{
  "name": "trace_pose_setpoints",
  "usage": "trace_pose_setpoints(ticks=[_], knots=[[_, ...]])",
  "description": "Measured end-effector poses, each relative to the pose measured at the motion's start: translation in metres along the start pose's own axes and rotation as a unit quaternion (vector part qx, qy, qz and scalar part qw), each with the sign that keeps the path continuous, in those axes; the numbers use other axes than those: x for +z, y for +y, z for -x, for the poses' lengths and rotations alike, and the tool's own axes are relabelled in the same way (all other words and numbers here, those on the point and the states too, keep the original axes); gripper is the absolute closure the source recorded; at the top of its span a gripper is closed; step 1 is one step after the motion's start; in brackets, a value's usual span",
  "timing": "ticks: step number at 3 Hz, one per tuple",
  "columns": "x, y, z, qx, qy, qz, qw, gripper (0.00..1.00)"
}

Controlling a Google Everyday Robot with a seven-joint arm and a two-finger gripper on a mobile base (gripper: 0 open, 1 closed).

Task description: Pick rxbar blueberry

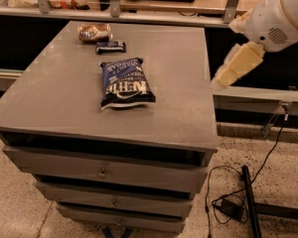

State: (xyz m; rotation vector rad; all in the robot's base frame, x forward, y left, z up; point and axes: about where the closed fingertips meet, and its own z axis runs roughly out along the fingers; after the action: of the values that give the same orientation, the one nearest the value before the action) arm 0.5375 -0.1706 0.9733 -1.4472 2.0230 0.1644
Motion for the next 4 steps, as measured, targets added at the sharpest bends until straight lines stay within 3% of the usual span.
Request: trace_pose_setpoints(ticks=[1,2,4], knots=[[0.044,-0.056,0.022,0.018,-0.067,-0.020,0.9974,0.00],[0.082,-0.090,0.043,0.027,-0.099,-0.017,0.9946,0.00],[0.167,-0.119,0.101,0.059,-0.124,0.017,0.9904,0.00]])
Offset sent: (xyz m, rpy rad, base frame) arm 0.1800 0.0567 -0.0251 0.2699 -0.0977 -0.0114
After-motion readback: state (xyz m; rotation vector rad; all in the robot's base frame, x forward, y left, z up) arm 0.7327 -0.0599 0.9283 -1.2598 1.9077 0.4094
